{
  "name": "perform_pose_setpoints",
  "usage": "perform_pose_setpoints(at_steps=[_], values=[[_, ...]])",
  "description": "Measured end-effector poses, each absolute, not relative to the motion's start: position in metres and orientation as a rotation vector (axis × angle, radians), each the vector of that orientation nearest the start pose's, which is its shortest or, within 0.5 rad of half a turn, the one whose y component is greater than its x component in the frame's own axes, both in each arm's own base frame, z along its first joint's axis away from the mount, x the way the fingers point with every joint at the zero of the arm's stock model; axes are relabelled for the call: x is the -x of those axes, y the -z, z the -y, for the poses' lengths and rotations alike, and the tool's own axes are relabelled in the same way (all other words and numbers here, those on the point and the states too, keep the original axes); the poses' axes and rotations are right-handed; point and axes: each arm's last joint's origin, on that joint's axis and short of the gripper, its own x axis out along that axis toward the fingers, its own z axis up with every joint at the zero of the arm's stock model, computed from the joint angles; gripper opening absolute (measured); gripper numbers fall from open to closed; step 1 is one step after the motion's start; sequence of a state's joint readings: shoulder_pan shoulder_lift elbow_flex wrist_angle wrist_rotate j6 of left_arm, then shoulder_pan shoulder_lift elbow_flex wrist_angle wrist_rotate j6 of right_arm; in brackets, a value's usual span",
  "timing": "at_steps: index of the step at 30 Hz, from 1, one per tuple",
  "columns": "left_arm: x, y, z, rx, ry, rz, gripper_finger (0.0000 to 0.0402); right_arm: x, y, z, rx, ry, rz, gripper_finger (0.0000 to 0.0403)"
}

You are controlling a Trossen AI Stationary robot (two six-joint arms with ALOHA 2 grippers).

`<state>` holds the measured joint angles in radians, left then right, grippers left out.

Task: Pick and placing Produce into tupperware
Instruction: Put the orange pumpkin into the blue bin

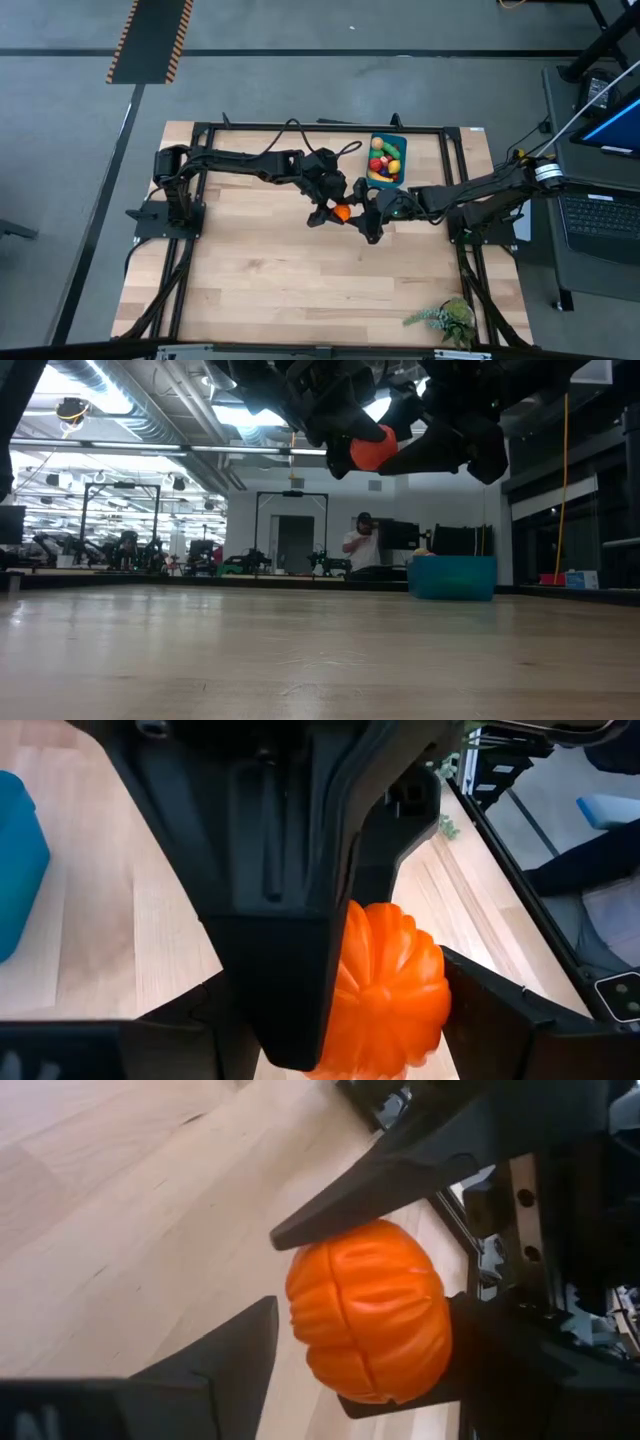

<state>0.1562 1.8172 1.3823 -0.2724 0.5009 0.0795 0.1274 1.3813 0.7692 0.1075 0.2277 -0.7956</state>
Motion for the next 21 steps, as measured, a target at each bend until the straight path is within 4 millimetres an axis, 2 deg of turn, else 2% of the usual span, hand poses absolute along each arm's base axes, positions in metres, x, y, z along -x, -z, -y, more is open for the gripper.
perform_pose_setpoints(at_steps=[6, 10, 21], values=[[-0.3998, -0.2495, -0.0487, 0.155, 0.356, -0.663, 0.0235, -0.2907, -0.2239, -0.0305, 0.865, -0.096, -0.496, 0.0227], [-0.3999, -0.2497, -0.0487, 0.157, 0.359, -0.661, 0.0235, -0.2911, -0.2245, -0.0306, 0.867, -0.094, -0.489, 0.0209], [-0.4005, -0.2505, -0.0486, 0.15, 0.357, -0.652, 0.0235, -0.2914, -0.2251, -0.0333, 0.862, -0.1, -0.471, 0.0233]])
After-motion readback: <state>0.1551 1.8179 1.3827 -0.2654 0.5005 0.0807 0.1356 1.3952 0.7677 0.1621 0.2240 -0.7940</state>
